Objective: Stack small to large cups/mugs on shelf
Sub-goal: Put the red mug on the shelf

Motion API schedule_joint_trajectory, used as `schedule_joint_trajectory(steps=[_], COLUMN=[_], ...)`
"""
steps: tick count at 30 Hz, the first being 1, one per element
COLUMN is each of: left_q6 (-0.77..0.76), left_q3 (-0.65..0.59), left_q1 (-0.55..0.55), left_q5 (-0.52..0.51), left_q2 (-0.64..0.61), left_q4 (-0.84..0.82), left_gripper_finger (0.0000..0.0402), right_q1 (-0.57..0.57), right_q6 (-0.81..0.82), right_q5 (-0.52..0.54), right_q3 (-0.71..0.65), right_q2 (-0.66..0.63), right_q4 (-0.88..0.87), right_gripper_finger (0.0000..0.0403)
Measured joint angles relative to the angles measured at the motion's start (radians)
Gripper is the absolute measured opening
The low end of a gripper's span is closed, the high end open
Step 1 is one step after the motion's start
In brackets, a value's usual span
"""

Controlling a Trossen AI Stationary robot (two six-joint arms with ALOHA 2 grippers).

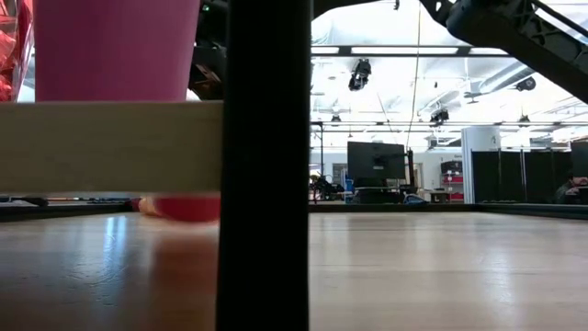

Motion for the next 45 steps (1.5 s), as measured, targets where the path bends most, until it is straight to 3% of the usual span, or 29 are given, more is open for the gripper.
schedule_joint_trajectory(steps=[6, 12, 18, 25, 30, 37, 45], left_q6=[0.037, 0.048, 0.055, 0.134, 0.229, 0.256, 0.286], left_q3=[-0.013, -0.029, -0.03, -0.034, -0.047, -0.14, -0.31], left_q1=[0.0, 0.0, 0.016, 0.034, 0.052, 0.137, 0.287], left_q5=[-0.001, -0.001, -0.055, -0.057, -0.063, -0.08, -0.053], left_q2=[0.0, 0.0, 0.0, 0.0, 0.0, 0.0, 0.009], left_q4=[0.001, 0.0, -0.006, -0.005, 0.012, 0.118, 0.364], left_gripper_finger=[0.0079, 0.0079, 0.0079, 0.0079, 0.0079, 0.0079, 0.0079], right_q1=[0.0, 0.0, 0.0, 0.006, 0.01, 0.002, 0.031], right_q6=[-0.002, -0.002, -0.003, 0.006, -0.062, -0.065, -0.003], right_q5=[0.001, 0.072, 0.078, -0.036, -0.03, -0.012, 0.01], right_q3=[0.0, -0.002, 0.0, 0.001, 0.001, 0.001, -0.014], right_q2=[0.0, -0.001, -0.01, -0.083, -0.163, -0.259, -0.371], right_q4=[0.003, 0.005, 0.0, -0.012, -0.143, -0.527, -0.512], right_gripper_finger=[0.0099, 0.0086, 0.0071, 0.007, 0.0068, 0.007, 0.007])
